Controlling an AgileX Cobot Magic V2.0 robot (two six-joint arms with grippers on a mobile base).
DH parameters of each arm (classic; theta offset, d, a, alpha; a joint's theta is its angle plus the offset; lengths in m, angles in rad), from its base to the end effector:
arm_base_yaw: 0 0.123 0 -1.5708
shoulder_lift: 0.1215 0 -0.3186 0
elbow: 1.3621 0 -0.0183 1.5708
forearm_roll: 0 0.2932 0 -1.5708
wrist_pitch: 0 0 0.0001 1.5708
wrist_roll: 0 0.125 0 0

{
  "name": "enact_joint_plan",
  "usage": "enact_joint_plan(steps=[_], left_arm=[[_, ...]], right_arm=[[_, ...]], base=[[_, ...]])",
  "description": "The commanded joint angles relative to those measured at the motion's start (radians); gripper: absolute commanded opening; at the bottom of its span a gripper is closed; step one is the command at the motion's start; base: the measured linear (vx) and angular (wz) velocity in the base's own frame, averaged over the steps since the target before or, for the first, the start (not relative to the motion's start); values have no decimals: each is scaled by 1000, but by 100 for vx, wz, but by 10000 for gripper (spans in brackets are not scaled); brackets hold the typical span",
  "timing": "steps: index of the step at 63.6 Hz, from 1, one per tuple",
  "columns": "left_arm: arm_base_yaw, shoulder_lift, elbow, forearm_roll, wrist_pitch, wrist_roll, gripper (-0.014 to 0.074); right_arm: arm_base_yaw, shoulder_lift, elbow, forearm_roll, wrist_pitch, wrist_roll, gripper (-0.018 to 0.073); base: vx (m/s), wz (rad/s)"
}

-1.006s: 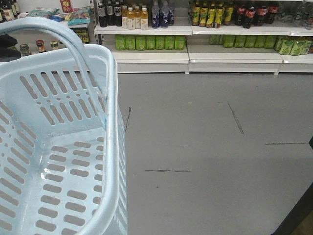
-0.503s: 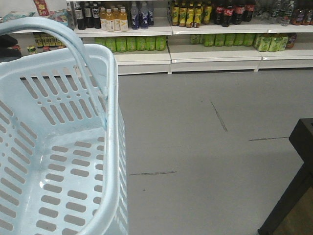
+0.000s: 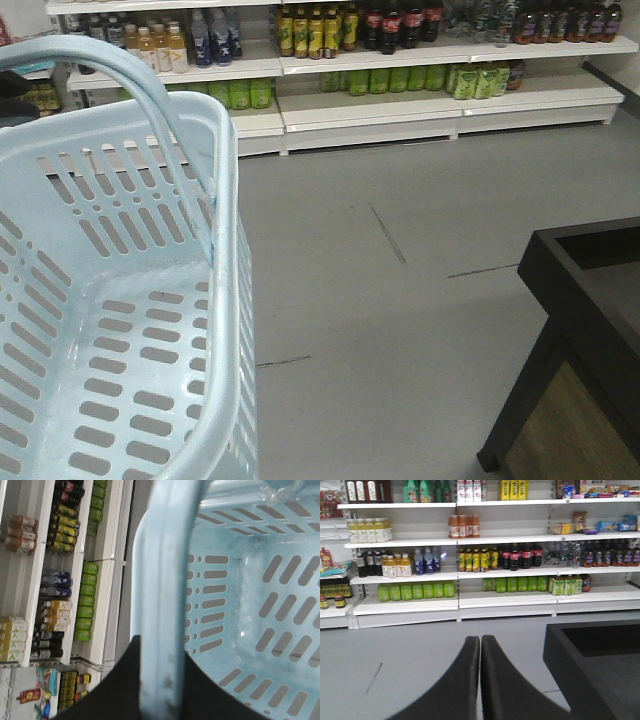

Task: Pick three apples into basket with both arms
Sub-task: 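Turn the base toward the black fruit table while holding the basket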

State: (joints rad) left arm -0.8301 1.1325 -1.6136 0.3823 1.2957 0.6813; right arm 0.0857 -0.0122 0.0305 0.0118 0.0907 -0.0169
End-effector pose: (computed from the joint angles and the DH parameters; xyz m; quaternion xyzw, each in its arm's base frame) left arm 0.1861 -0.1370 0.5231 0.5941 0.6710 0.1576 0.4147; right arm 0.0991 0.0087 0.1934 -0.0328 0.7140 0.0285 0.6988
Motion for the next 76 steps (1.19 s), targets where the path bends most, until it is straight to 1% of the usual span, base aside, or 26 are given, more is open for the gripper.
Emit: enact_joint_plan(steps=[1, 33, 76], left_arm=[[-5, -18, -28, 24, -47, -6, -6], [-5, -18, -28, 24, -47, -6, -6], [-5, -18, -28, 24, -47, -6, -6]], right_arm=[[-5, 10, 10, -3, -77, -7, -8], [-5, 10, 10, -3, -76, -7, -8], [-5, 10, 10, -3, -77, -7, -8]], base=[[7, -40], [7, -42], [5, -29]])
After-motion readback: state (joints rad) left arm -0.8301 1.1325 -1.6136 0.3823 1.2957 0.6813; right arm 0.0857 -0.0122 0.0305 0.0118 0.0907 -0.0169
